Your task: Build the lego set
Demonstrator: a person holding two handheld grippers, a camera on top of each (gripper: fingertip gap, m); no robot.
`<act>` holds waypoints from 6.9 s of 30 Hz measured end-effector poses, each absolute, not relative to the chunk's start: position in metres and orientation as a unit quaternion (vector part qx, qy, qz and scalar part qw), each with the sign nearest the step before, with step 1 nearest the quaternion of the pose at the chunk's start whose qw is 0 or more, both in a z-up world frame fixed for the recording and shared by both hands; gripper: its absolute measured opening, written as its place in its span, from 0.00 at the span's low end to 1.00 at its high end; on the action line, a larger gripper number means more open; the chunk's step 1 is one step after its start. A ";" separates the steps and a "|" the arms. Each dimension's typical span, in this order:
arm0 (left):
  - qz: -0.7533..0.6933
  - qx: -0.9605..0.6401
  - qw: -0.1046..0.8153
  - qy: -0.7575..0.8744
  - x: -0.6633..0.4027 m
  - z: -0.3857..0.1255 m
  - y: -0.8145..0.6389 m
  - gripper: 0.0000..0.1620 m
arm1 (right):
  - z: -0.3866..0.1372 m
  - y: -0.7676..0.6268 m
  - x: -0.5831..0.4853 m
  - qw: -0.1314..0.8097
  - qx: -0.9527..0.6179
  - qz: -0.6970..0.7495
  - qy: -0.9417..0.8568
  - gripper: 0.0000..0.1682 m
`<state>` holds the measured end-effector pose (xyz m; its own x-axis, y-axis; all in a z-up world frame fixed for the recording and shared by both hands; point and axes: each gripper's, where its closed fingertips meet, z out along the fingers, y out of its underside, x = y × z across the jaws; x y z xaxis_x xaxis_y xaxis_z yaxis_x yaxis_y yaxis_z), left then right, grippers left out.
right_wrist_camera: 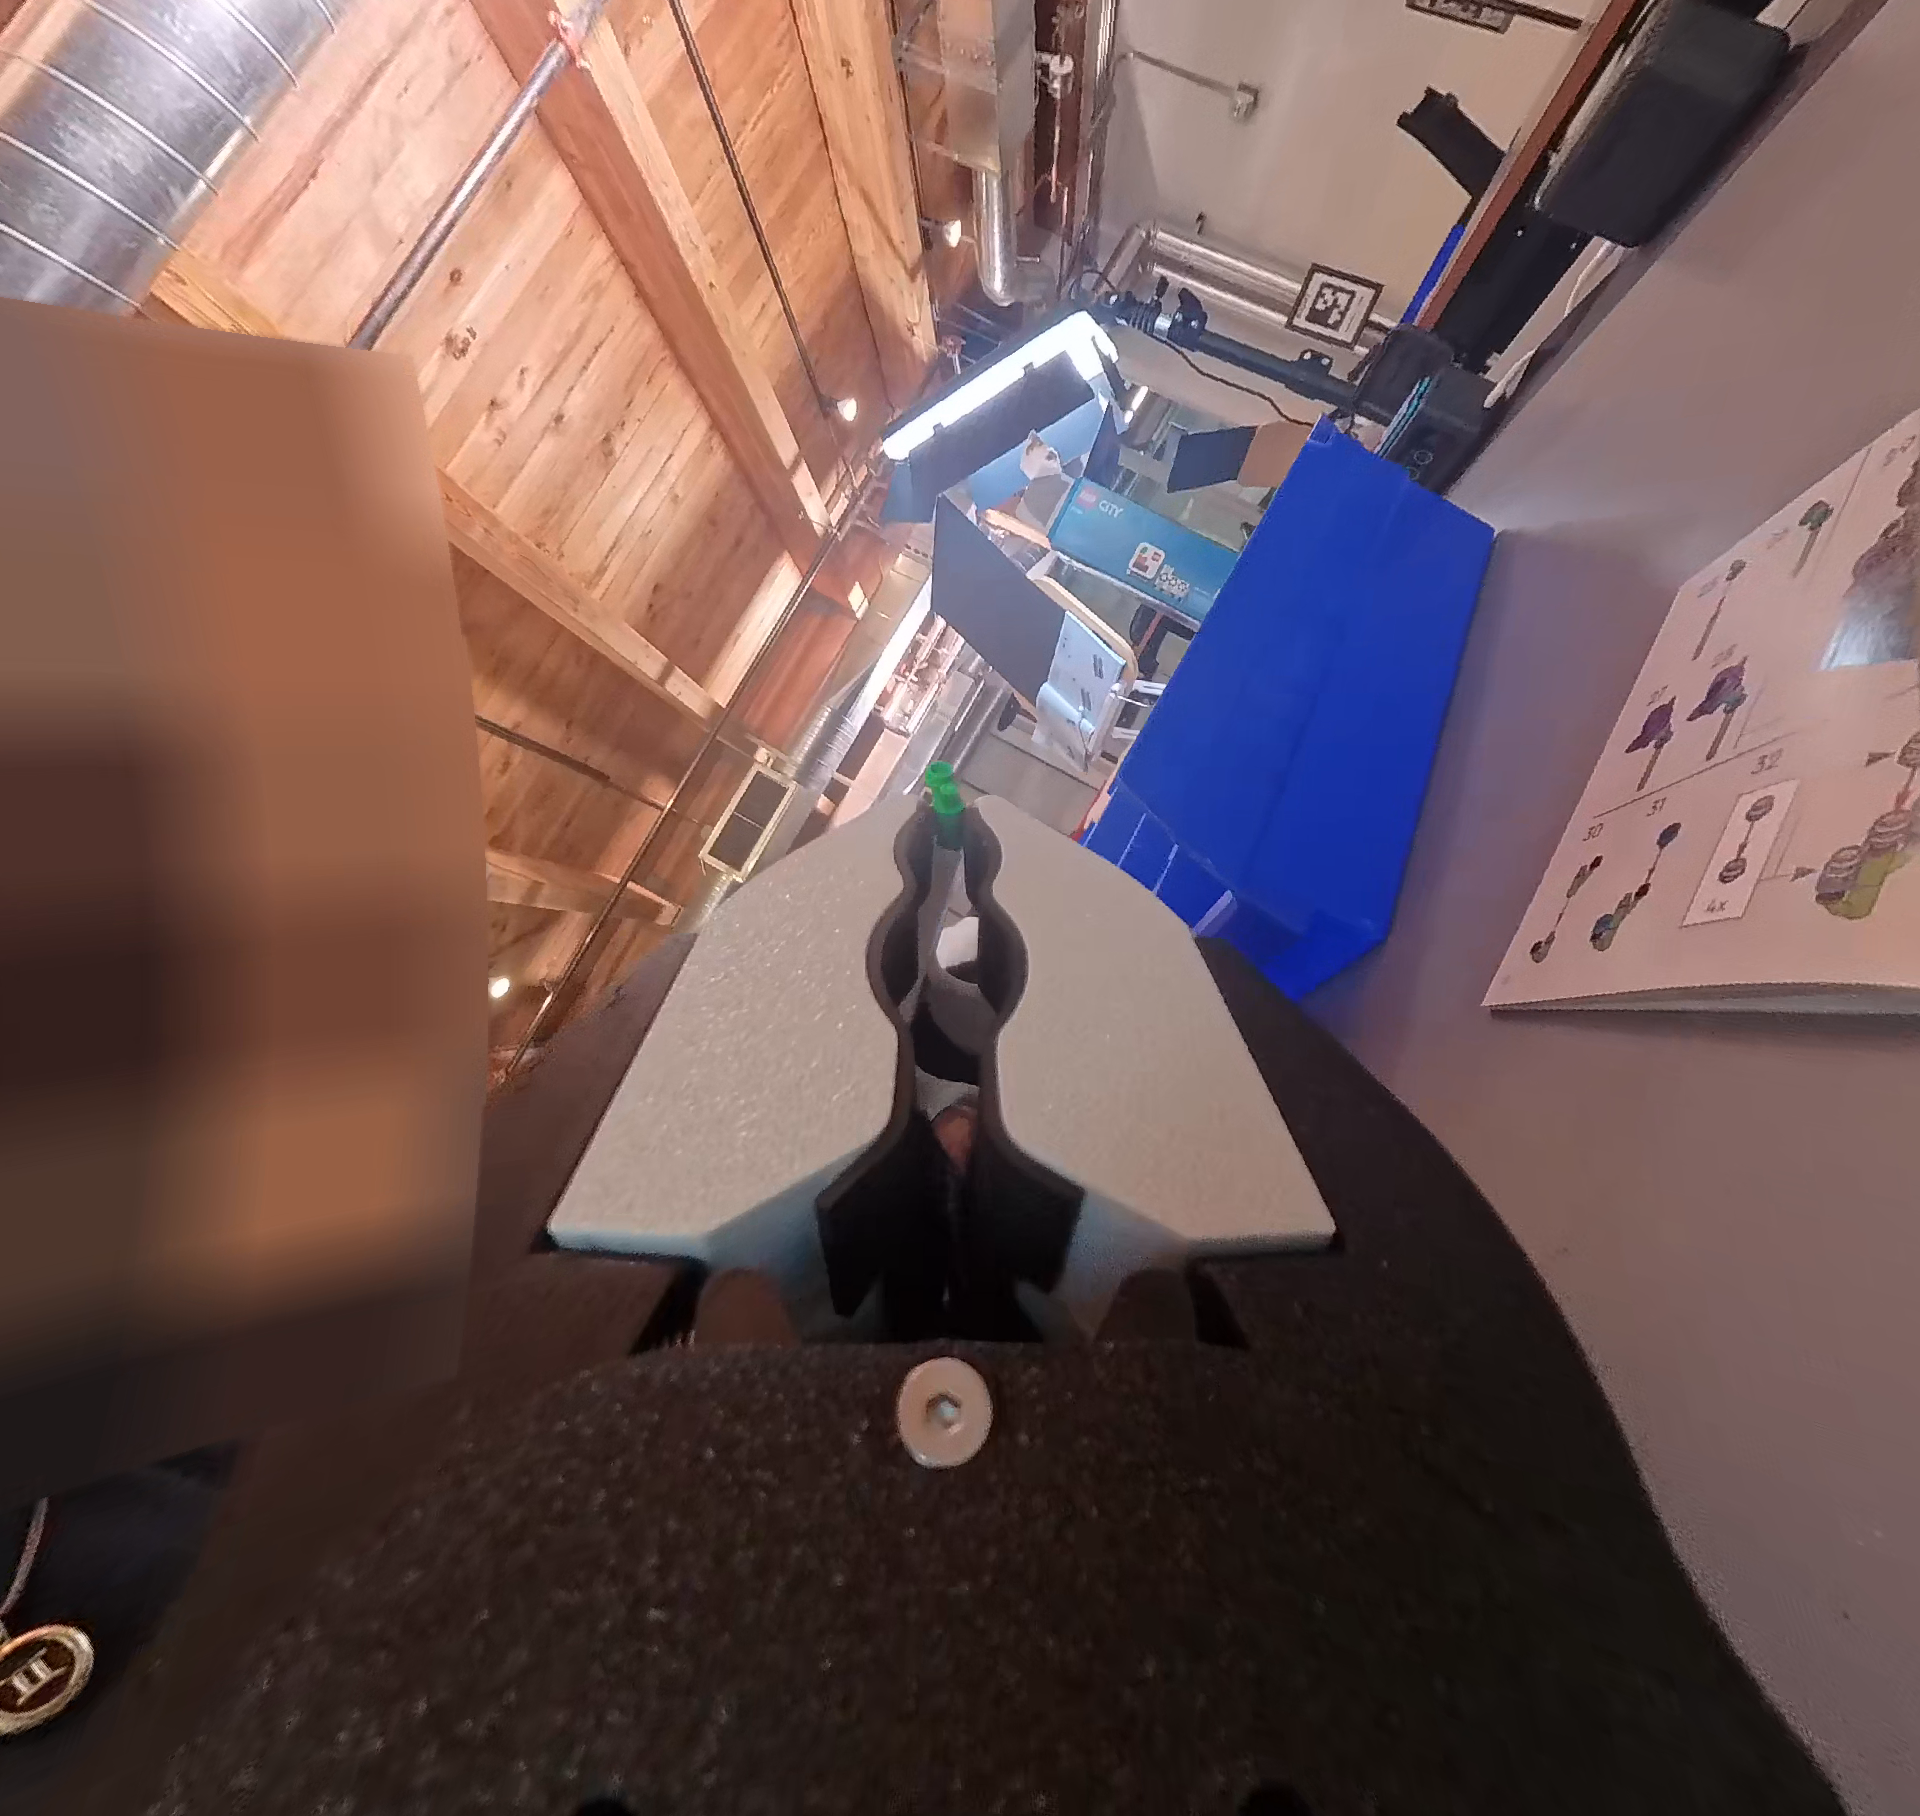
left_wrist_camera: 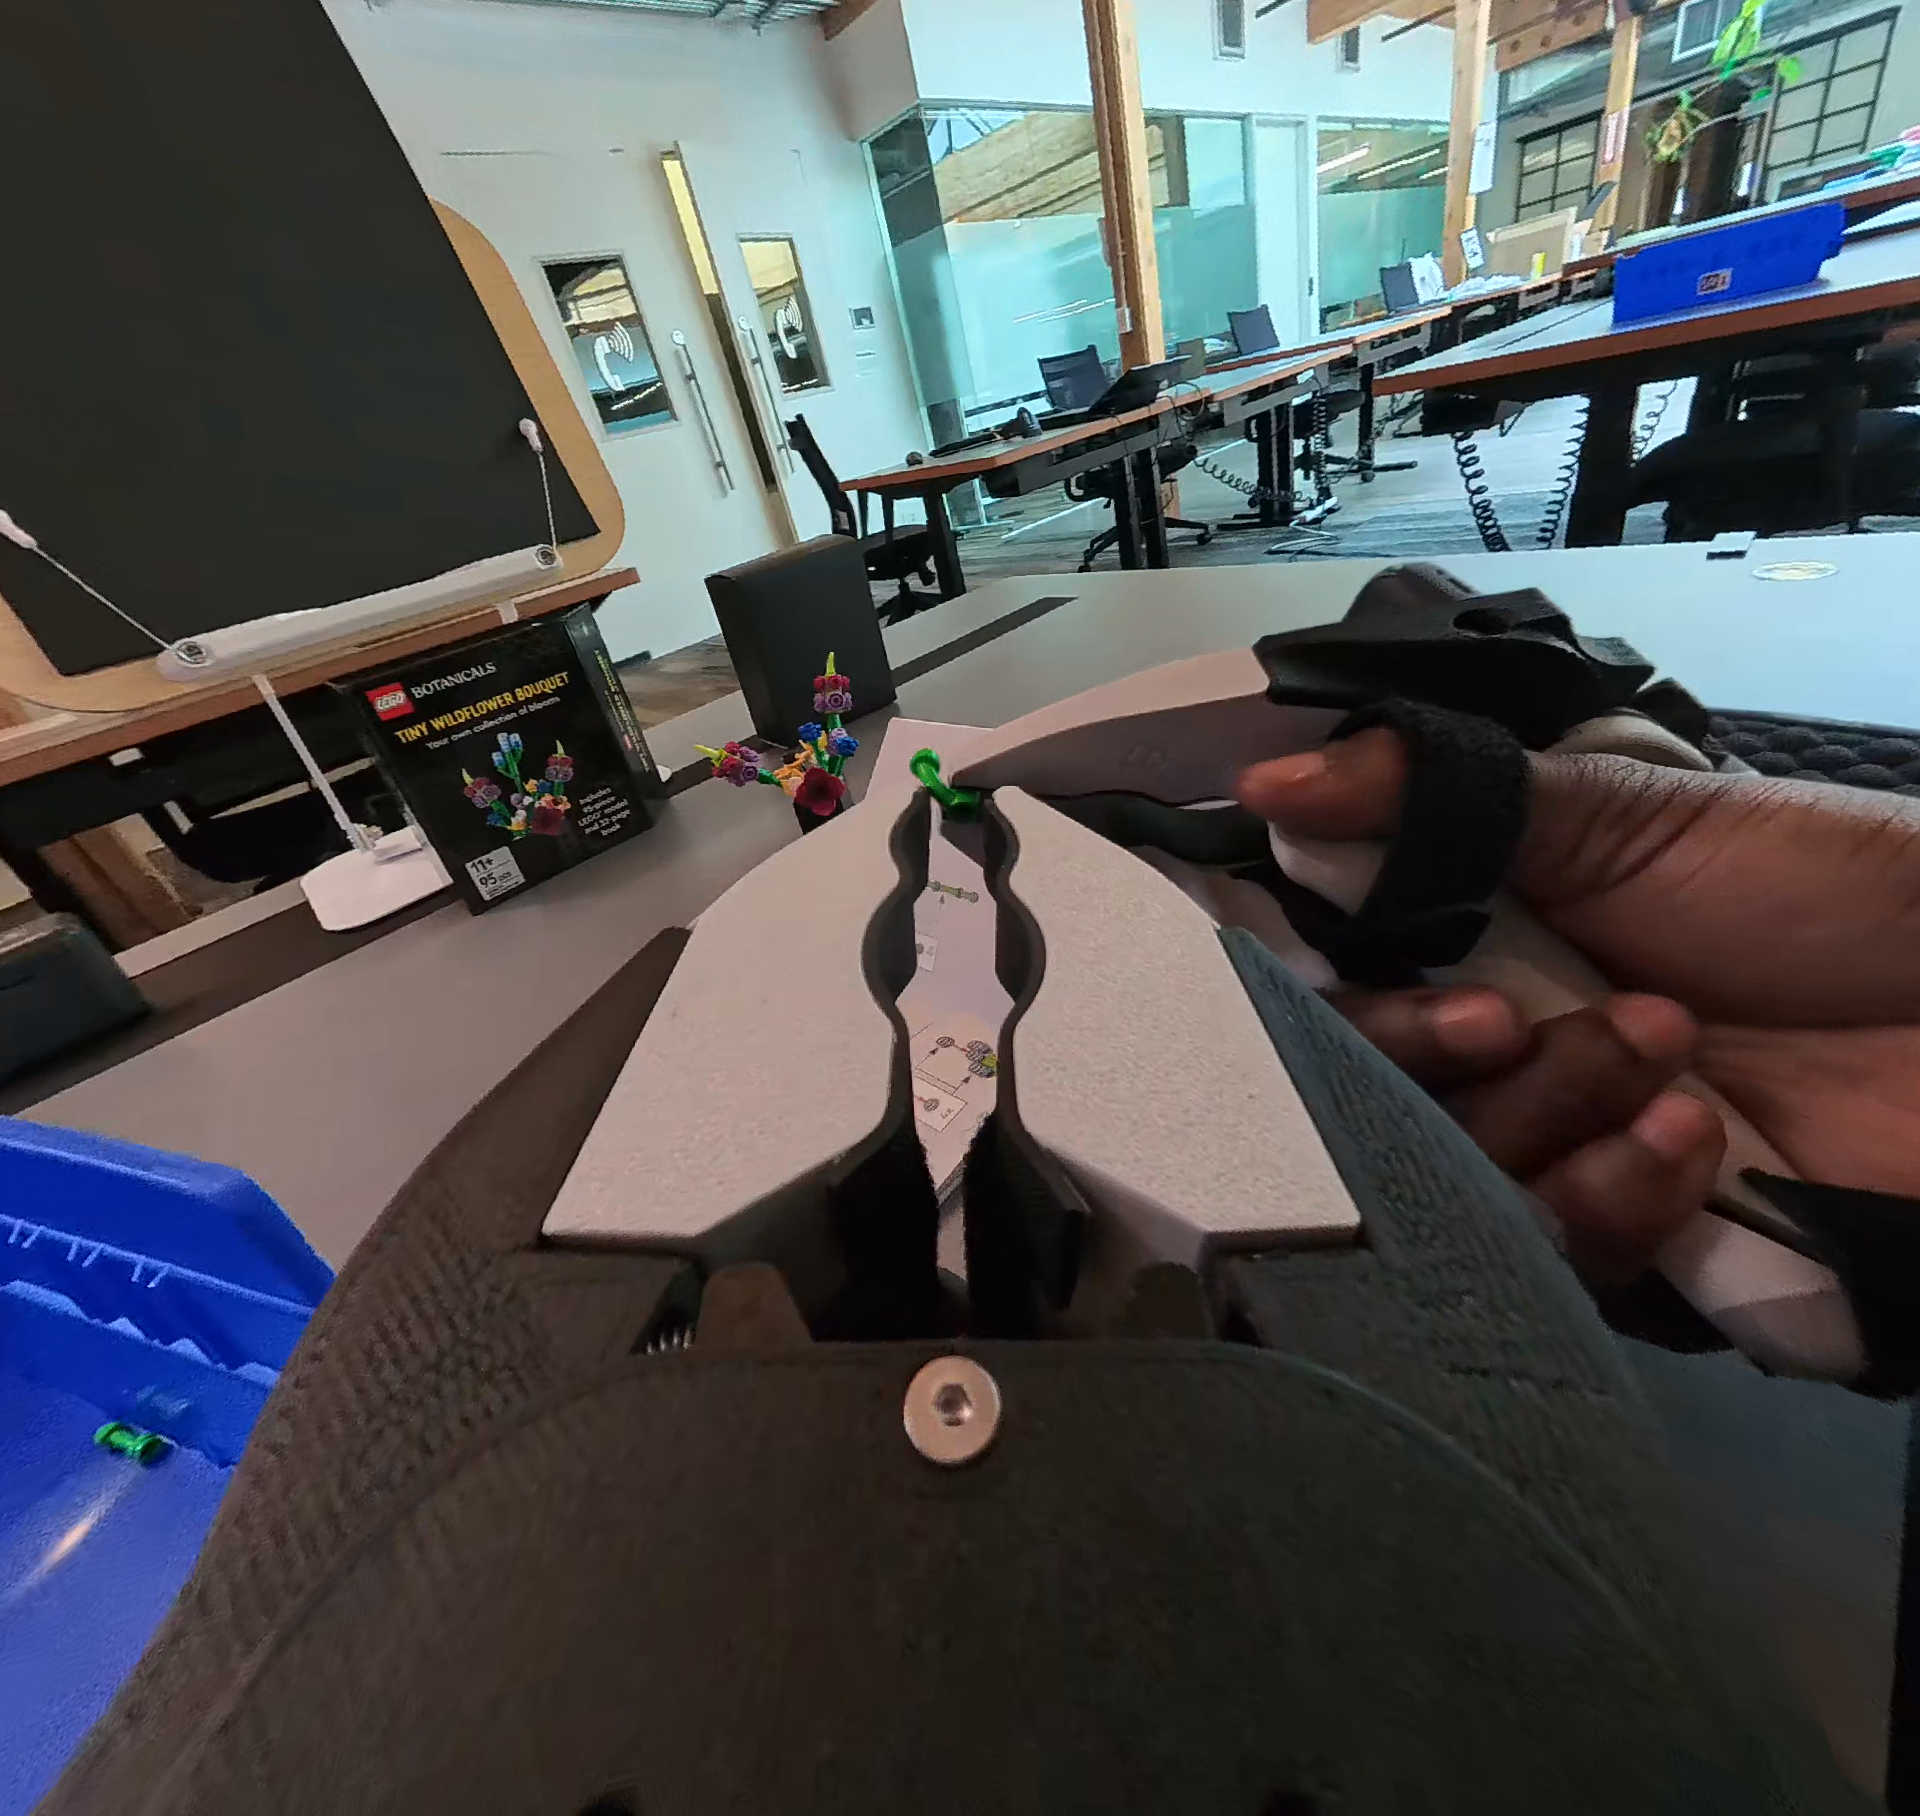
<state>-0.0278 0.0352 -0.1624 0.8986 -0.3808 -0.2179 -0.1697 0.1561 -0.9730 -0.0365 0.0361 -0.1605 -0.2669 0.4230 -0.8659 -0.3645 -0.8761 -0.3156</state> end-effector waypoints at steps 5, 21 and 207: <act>-0.087 -0.644 0.730 0.209 -0.029 -0.162 0.034 0.04 | -0.159 0.035 -0.038 0.253 -0.553 0.793 -0.035 0.03; -0.264 -0.609 0.733 0.149 -0.037 -0.147 0.026 0.03 | -0.145 0.027 -0.044 0.255 -0.516 0.811 -0.105 0.04; -0.370 -0.730 0.494 0.293 0.010 -0.211 0.020 0.03 | -0.249 0.068 0.090 0.322 -0.612 0.369 -0.621 0.06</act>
